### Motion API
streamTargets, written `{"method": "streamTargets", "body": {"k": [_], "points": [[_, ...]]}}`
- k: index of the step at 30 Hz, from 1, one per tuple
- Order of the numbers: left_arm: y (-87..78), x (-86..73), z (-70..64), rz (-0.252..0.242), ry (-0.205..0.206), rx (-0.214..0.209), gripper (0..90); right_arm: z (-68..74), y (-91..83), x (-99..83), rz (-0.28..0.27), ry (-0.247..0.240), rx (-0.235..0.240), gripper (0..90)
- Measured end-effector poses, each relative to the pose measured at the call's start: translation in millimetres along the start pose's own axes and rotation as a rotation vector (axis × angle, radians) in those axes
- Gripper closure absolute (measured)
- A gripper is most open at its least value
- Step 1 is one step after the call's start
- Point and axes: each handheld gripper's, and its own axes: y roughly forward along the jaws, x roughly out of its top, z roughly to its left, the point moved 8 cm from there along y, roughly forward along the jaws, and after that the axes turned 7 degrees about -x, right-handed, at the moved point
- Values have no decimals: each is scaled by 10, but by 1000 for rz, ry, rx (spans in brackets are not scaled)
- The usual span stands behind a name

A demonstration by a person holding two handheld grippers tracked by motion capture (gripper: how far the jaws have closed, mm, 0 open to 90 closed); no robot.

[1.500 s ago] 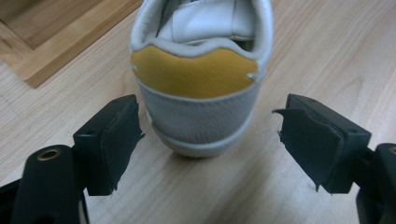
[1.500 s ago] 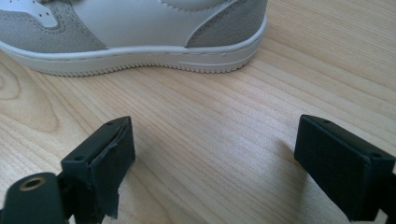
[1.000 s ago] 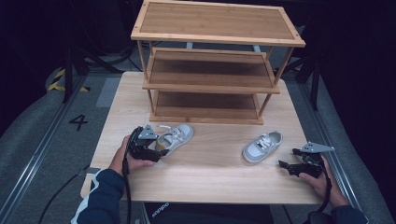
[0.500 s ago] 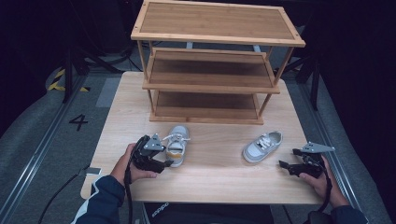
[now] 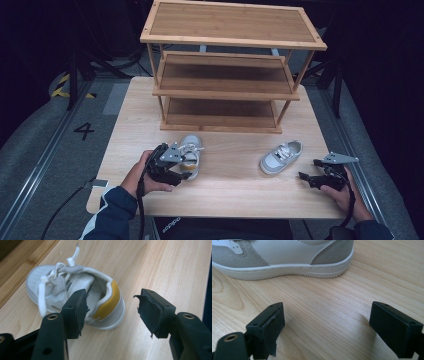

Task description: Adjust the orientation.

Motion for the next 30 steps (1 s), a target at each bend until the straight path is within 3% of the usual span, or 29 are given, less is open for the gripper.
{"method": "streamTargets", "body": {"k": [7, 11, 13, 17, 19, 21, 22, 24, 30], "points": [[257, -11, 69, 121, 38, -52, 459, 0, 0, 0, 0, 0, 0, 132], [348, 0, 87, 274, 80, -86, 474, 0, 0, 0, 0, 0, 0, 132], [386, 18, 87, 316, 99, -103, 491, 0, 0, 0, 0, 0, 0, 132], [467, 40, 61, 334, 138, -123, 542, -5, -3, -2, -1, 1, -5, 135], [484, 26, 75, 348, 156, -113, 568, -5, -6, -5, -1, 7, -5, 135], [480, 24, 85, 344, 152, -128, 587, -5, -6, -4, 0, 7, -5, 135], [479, 17, 76, 340, 131, -134, 592, -5, -6, -4, 0, 7, -5, 135], [477, 20, 81, 338, 150, -132, 597, -5, -6, -5, 0, 7, -5, 136], [469, 19, 83, 327, 148, -153, 620, -5, -6, -5, -1, 7, -5, 135]]}}
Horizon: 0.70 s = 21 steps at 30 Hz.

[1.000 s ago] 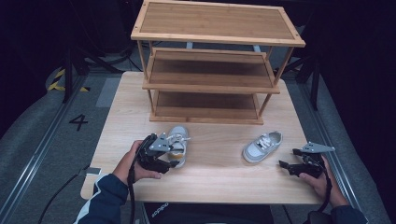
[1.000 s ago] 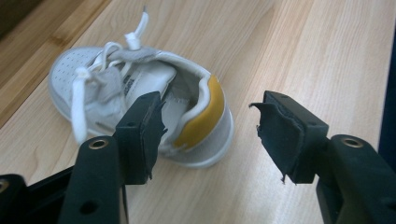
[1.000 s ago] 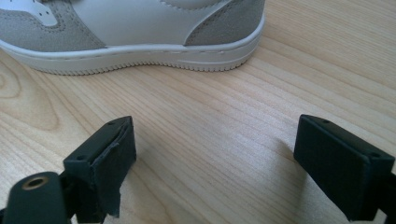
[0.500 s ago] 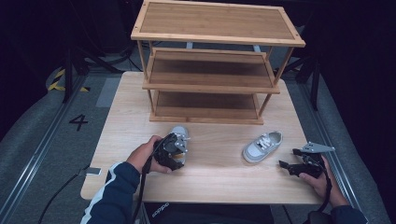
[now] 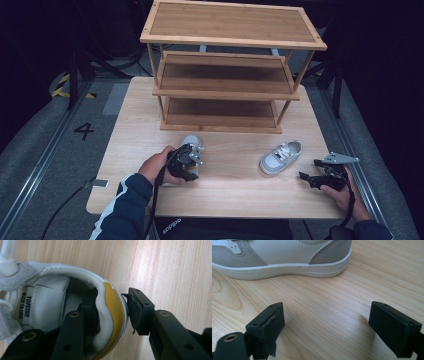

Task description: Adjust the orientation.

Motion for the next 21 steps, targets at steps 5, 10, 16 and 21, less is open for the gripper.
{"method": "streamTargets", "body": {"k": [5, 10, 16, 21], "points": [[-2, -2, -3, 0, 9, 0, 627, 0, 0, 0, 0, 0, 0, 135], [-13, -2, 2, -1, 11, 4, 631, -1, 2, 1, 1, -2, 0, 134], [-66, 14, 18, -30, 4, 23, 632, -1, 3, 3, 0, 0, 1, 134], [-108, 54, 40, -30, 10, 48, 633, 0, 3, 3, 0, -1, 1, 134]]}}
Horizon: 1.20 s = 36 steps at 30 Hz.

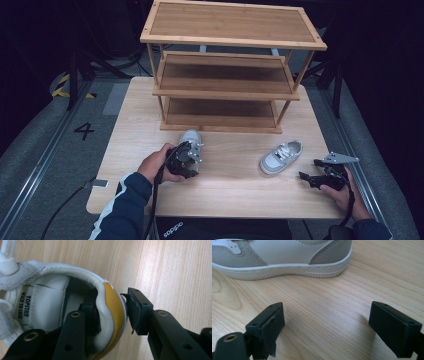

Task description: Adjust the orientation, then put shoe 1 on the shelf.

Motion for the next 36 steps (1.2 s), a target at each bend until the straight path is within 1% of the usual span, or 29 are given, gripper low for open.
{"method": "streamTargets", "body": {"k": [2, 4, 5, 7, 8, 9, 11, 12, 13, 15, 16, 17, 18, 19, 20, 21, 22, 23, 24, 25, 26, 27, 28, 29, 30, 31, 34, 35, 36], "points": [[-17, 66, 3, -14, 4, 2, 632, -2, 1, 0, -1, -1, -1, 134], [-24, 95, 9, -9, 14, 2, 632, -2, 1, 0, -1, -1, -1, 134], [-40, 170, 31, -5, 32, 5, 633, 0, 0, 0, 0, 0, 0, 134], [-55, 241, 70, -3, 42, 11, 633, -4, 2, 1, 0, -3, -1, 134], [-55, 241, 70, -3, 42, 11, 633, -4, 2, 1, 0, -3, -1, 134], [-69, 313, 138, 6, 66, 20, 633, -5, 3, 1, 0, -4, -1, 134], [-70, 375, 197, 10, 74, 26, 633, -5, 3, 1, 0, -4, -1, 134], [-64, 416, 234, 11, 63, 26, 633, -5, 3, 1, 0, -4, -1, 134], [-64, 416, 234, 11, 63, 26, 633, -5, 3, 1, 0, -4, -1, 134], [-60, 483, 323, 21, 71, 32, 633, -5, 3, 1, 0, -5, -2, 134], [-44, 551, 417, 22, 75, 31, 633, -5, 3, 1, 0, -4, -1, 134], [-36, 581, 471, 21, 98, 33, 633, -4, 3, 1, 0, -4, -1, 134], [-36, 581, 471, 21, 98, 33, 633, -4, 3, 1, 0, -4, -1, 134], [-18, 612, 528, 26, 95, 31, 633, -4, 3, 1, 0, -4, -1, 134], [6, 669, 658, 30, 99, 39, 633, -4, 3, 1, 0, -4, -1, 134], [6, 669, 658, 30, 99, 39, 632, -5, 3, 1, 0, -5, -1, 134], [28, 694, 714, 26, 96, 42, 632, -5, 3, 1, 0, -5, -1, 134], [66, 729, 825, 20, 101, 46, 633, -5, 3, 1, 0, -6, 0, 134], [66, 729, 825, 20, 101, 46, 632, -5, 3, 1, 0, -6, 0, 134], [102, 744, 907, 15, 87, 34, 633, -6, 3, 1, -1, -6, 1, 135], [118, 751, 959, 18, 92, 31, 633, -6, 3, 1, -1, -6, 1, 135], [154, 751, 1011, 11, 62, 30, 633, -6, 3, 1, -1, -6, 1, 134], [165, 747, 1049, 21, 53, 29, 633, -5, 3, 2, -1, -5, 1, 135], [192, 744, 1126, 30, 60, 32, 632, -5, 3, 2, -1, -5, 2, 135], [208, 734, 1148, 35, 45, 31, 632, -5, 2, 2, -2, -5, 4, 136], [223, 726, 1204, 52, 60, 33, 632, -5, 2, 2, -2, -6, 5, 136], [280, 695, 1271, 81, 33, 28, 630, -5, 2, 1, -2, -6, 5, 136], [292, 690, 1286, 74, 26, 27, 628, -3, 0, 0, -1, -5, 5, 137], [285, 693, 1295, 46, 14, 24, 621, -5, 0, -2, -1, -9, 5, 138]]}}
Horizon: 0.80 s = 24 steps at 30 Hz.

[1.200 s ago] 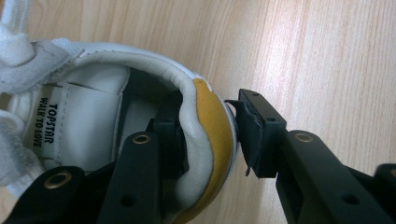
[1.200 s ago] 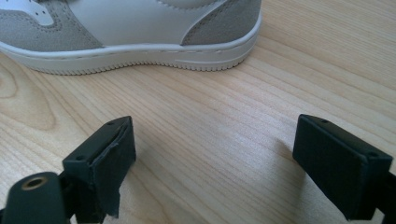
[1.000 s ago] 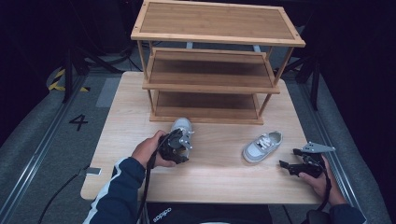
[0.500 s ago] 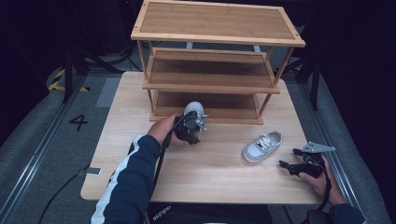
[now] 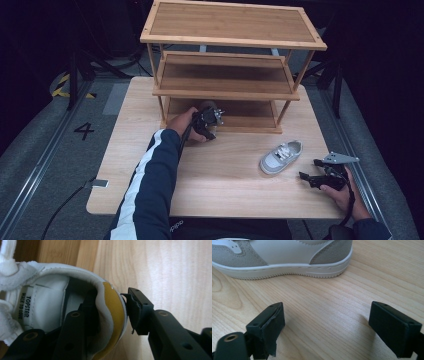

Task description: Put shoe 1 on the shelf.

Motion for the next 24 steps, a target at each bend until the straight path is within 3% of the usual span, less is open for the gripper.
{"method": "streamTargets", "body": {"k": [4, 9, 10, 16, 19, 22, 23, 24], "points": [[-104, 21, 41, -93, -23, 55, 547, 1, -8, -6, 0, -1, 4, 144], [-196, -22, -14, -117, -53, 124, 460, 2, -8, -6, 0, -1, 2, 144], [-239, -32, -34, -145, -64, 137, 438, 2, -8, -6, 1, 0, 3, 144], [-540, -83, -126, -318, -142, 224, 349, 1, -8, -6, 0, -1, 3, 144], [-640, -152, -199, -374, -203, 267, 293, 2, -8, -6, 0, 0, 2, 144], [-591, -240, -269, -419, -276, 282, 254, 1, -8, -6, 1, -1, 1, 144], [-591, -240, -269, -419, -276, 282, 249, 1, -8, -6, 1, -1, 1, 144], [-496, -300, -280, -425, -309, 298, 247, 1, -8, -6, 0, -1, 1, 144]]}}
